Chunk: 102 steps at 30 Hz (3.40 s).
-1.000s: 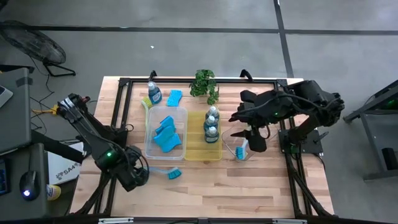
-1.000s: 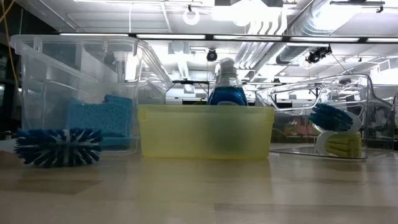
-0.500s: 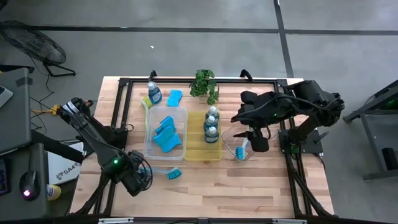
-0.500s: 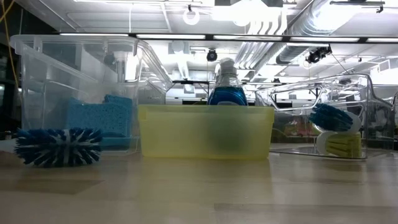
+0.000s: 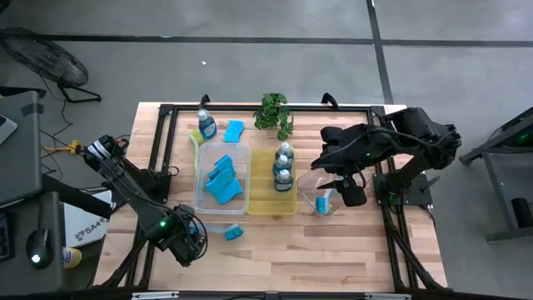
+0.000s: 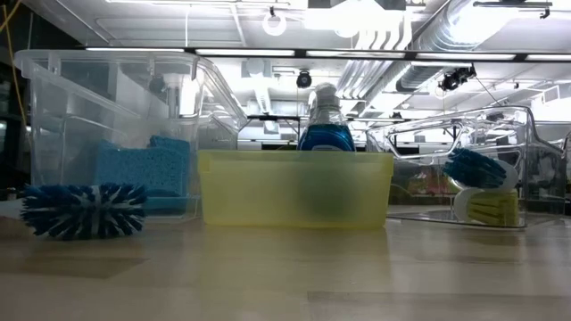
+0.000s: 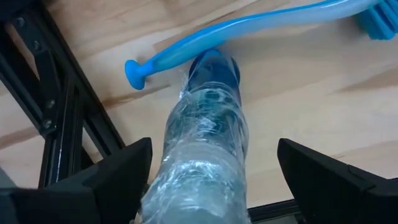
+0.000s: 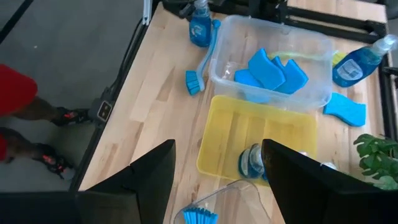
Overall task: Pick & Place Kitchen Sink Supplies
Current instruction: Put the dishwashing liquid bottle into the yellow bin
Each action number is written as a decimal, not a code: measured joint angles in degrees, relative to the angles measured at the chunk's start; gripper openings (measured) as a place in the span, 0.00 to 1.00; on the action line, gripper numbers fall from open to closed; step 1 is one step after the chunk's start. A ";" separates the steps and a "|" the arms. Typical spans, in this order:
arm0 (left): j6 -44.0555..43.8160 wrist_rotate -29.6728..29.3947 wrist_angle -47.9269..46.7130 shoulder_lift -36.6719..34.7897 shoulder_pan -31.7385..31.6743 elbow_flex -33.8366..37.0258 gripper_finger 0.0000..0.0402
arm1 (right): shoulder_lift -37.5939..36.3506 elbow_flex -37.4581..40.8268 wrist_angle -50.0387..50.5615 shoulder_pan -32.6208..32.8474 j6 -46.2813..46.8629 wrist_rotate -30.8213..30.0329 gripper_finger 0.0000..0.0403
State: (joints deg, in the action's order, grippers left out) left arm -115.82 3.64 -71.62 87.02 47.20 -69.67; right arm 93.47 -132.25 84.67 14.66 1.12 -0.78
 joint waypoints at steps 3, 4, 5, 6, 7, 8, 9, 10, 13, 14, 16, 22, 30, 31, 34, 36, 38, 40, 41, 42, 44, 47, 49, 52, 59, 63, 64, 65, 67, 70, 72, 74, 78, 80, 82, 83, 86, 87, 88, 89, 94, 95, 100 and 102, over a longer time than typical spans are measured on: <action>-0.16 -0.13 -0.60 -0.02 0.00 0.00 0.83 | 0.00 0.00 0.60 0.00 -0.15 1.39 0.58; -0.16 -0.37 -0.95 -0.02 0.00 0.00 0.82 | -0.02 0.00 0.80 0.00 -0.22 1.69 0.58; -0.16 -0.93 -1.13 -0.02 0.00 0.00 0.80 | -0.02 0.00 1.05 0.00 -0.30 2.07 0.58; -0.16 -1.04 -1.21 0.05 0.00 0.00 0.78 | -0.02 0.00 1.38 0.00 -0.32 2.56 0.58; -0.16 -1.01 -1.19 0.15 0.00 0.00 0.76 | -0.02 0.00 1.66 0.00 -0.29 2.82 0.58; -0.16 -0.97 -1.22 0.20 0.00 0.04 0.74 | -0.02 0.00 1.91 0.00 -0.26 2.87 0.58; -0.16 -0.91 -1.37 0.20 0.00 0.04 0.72 | -0.02 -0.01 2.25 0.00 -0.26 2.88 0.58; -0.16 -0.90 -1.39 0.20 0.00 0.07 0.69 | -0.02 -0.01 2.67 0.00 -0.26 2.89 0.58; -0.16 -0.74 -0.91 0.20 0.00 0.72 0.62 | -0.02 0.00 3.59 0.00 -0.19 2.89 0.58; -0.16 -0.70 -0.70 0.20 0.00 0.94 0.60 | -0.02 0.00 3.79 0.00 -0.24 2.89 0.58; -0.16 0.17 0.35 0.20 0.00 1.50 0.55 | -0.02 0.00 4.02 0.00 -0.29 2.91 0.58; -0.16 1.89 2.59 0.00 0.00 3.28 0.43 | -0.04 0.00 4.25 0.00 -1.08 2.94 0.58; -0.16 1.73 2.63 0.03 0.00 3.43 0.42 | -0.04 0.00 4.25 0.00 -1.17 2.94 0.58; -0.16 1.62 2.63 0.03 0.00 3.43 0.42 | -0.04 -0.01 4.25 0.01 -1.16 2.95 0.58; -0.14 1.53 2.65 0.04 0.02 3.48 0.42 | -0.04 -0.02 4.25 0.01 -1.17 2.94 0.58; -0.10 1.53 2.65 0.05 0.02 3.48 0.41 | -0.04 0.00 4.25 0.02 -1.17 2.94 0.58; -0.09 1.48 2.58 0.08 0.02 3.40 0.41 | -0.06 0.00 4.27 0.02 -1.18 2.95 0.58; 0.02 1.29 2.01 0.23 0.04 2.86 0.41 | -0.19 0.00 4.34 0.02 -1.16 2.98 0.58; 0.03 1.17 1.56 0.28 0.04 2.50 0.41 | -0.40 0.00 4.54 0.02 -1.16 2.98 0.58; 0.03 0.98 1.27 0.38 0.04 2.18 0.41 | -0.75 0.00 4.81 0.03 -1.16 2.99 0.58; 0.03 0.25 1.17 0.42 0.09 1.69 0.41 | -1.54 0.00 5.30 0.13 -0.96 2.87 0.58; 0.06 0.12 1.73 0.18 0.08 1.51 0.41 | -3.19 0.00 5.41 0.13 -0.05 2.67 0.58; 0.10 0.06 2.23 0.18 0.07 1.49 0.41 | -4.42 0.00 5.39 0.13 0.35 2.53 0.58; 0.39 0.04 3.23 0.16 0.07 1.44 0.41 | -6.69 0.00 5.37 0.13 1.48 1.21 0.58; 3.08 -2.03 8.62 -0.95 0.05 0.93 0.41 | -11.73 0.00 5.16 0.11 3.22 -1.37 0.58; 4.63 -4.82 8.25 -1.33 0.04 -2.17 0.41 | -13.91 0.00 5.17 0.11 3.39 -2.89 0.58; 5.28 -5.88 8.07 -1.31 0.04 -3.19 0.41 | -14.36 0.00 5.17 0.11 3.37 -3.12 0.58; 6.06 -6.85 7.86 -1.31 0.04 -4.31 0.41 | -14.76 0.00 5.17 0.11 3.38 -3.58 0.58; 7.15 -8.79 7.84 -1.31 0.01 -6.52 0.41 | -15.41 0.00 5.20 0.11 3.37 -4.90 0.58; 9.48 -11.46 7.88 -1.31 0.00 -10.09 0.41 | -16.05 0.00 5.31 0.11 3.09 -5.50 0.58; 11.16 -13.08 7.96 -1.31 0.00 -12.42 0.41 | -16.33 0.00 5.32 0.11 2.83 -5.52 0.58; 13.14 -15.44 7.70 -1.31 0.00 -14.63 0.41 | -16.37 0.00 5.32 0.11 2.36 -5.52 0.58; 17.07 -19.57 7.95 -1.31 -1.62 -18.72 0.41 | -16.33 0.00 5.32 0.11 1.37 -5.51 0.58; 20.04 -21.24 7.81 -1.31 -3.18 -20.75 0.41 | -16.33 0.00 5.32 0.11 1.16 -5.50 0.58; 24.22 -22.00 8.12 -1.31 -5.41 -22.60 0.41 | -16.35 0.00 5.32 0.11 0.80 -5.49 0.58; 26.48 -22.06 8.15 -1.31 -6.75 -23.45 0.41 | -16.35 0.00 5.32 0.11 0.74 -5.40 0.58; 33.67 -21.90 7.97 -1.31 -11.37 -25.84 0.41 | -16.35 0.00 5.32 0.09 0.33 -5.11 0.58; 36.22 -21.45 8.11 -1.31 -13.23 -26.61 0.41 | -16.35 0.00 5.34 0.11 0.31 -5.11 0.58; 38.78 -20.59 8.18 -1.31 -15.06 -27.33 0.41 | -16.35 0.00 5.35 0.11 0.31 -5.09 0.58; 41.46 -19.51 8.09 -1.31 -16.92 -27.94 0.41 | -16.35 0.00 5.35 0.10 0.31 -5.09 0.58; 54.72 -14.58 8.10 -1.31 -26.88 -30.57 0.41 | -16.35 0.00 5.35 0.10 0.62 -5.10 0.58; 57.59 -13.27 8.04 -1.31 -29.00 -31.01 0.41 | -16.35 0.00 5.35 0.09 0.84 -5.11 0.58; 71.00 -7.05 7.99 -1.31 -39.46 -31.80 0.41 | -16.35 0.00 5.35 0.11 1.54 -7.56 0.58; 75.91 -4.58 7.36 -1.31 -43.37 -31.80 0.41 | -16.35 0.00 5.32 0.11 2.61 -9.25 0.58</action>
State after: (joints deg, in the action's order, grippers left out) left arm -39.91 -0.94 -64.26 85.71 3.83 -101.47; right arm 77.12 -132.25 90.00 14.76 3.73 -10.03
